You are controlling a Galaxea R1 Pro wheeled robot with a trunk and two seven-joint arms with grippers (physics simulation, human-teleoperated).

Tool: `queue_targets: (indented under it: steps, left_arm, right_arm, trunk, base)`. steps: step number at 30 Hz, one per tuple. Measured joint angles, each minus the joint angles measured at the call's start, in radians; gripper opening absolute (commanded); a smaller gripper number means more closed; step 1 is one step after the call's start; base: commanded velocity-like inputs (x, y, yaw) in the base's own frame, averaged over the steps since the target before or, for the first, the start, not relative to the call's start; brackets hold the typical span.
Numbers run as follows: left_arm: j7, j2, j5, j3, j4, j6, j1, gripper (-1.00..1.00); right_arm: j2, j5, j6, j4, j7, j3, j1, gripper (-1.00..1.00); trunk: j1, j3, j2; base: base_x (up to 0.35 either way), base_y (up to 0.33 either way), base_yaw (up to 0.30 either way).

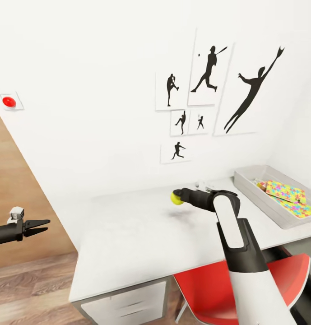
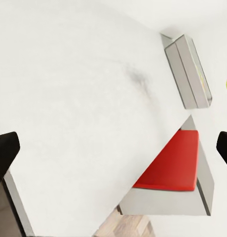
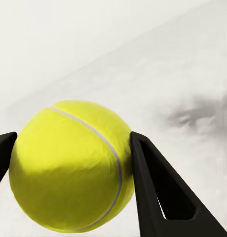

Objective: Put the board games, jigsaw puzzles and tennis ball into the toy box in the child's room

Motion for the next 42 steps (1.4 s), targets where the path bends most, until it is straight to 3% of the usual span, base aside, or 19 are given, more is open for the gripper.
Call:
queue_targets:
  steps: [19,28,42]
  left_arm:
    - [0.0,0.0,0.0,0.0,0.0,-0.002,0.0,1.0]
    - [0.0,0.0,0.001,-0.001,0.0,-0.002,0.0,1.0]
    - [0.0,0.0,0.001,0.001,0.0,-0.002,0.0,1.0]
  right_arm:
    - [0.001,0.001,-0.006,-0.012,-0.001,-0.111,-0.002,-1.0]
    - [0.001,0.008,-0.009,-0.014,-0.001,-0.118,-0.004,-1.0]
    - [0.001,0.009,-0.015,-0.028,-0.001,-0.118,-0.001,-1.0]
  trunk:
    - [0.0,0.028,0.0]
    - [0.0,0.029,0.0]
    - [0.0,0.046,0.0]
  base:
    - [0.027,-0.306,-0.052]
    - [0.041,-0.115,-0.025]
    - [0.016,-0.231,-0.189]
